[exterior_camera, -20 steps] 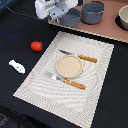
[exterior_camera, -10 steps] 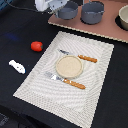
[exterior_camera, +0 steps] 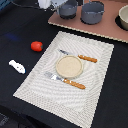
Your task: Place the pan onto the stove and place the fish and sausage into the pan.
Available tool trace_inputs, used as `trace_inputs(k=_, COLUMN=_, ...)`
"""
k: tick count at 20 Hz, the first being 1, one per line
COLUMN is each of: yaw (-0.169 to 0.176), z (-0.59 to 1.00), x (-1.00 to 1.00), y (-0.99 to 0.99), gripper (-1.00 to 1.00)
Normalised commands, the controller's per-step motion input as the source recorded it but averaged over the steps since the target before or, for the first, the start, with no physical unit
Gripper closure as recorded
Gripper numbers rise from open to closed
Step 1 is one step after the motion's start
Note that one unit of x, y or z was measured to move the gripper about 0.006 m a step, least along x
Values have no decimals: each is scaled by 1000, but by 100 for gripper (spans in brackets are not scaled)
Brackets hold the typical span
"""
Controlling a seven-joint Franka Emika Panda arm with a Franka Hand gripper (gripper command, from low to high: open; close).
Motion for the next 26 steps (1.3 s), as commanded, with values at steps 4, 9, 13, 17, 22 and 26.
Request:
trace_inputs(k=4, yaw=0, z=-84, x=136, y=469, gripper=100)
trace_inputs(k=9, yaw=0, z=-139, x=165, y=451, gripper=100)
trace_inputs(k=13, yaw=0, z=-128, x=204, y=488, gripper=100)
trace_inputs(k=17, yaw=0, z=-146, x=145, y=437, gripper=100)
trace_inputs(k=22, yaw=0, z=-89, x=1, y=226, gripper=100)
trace_inputs(k=26, yaw=-7, z=0, x=-71, y=1, gripper=100)
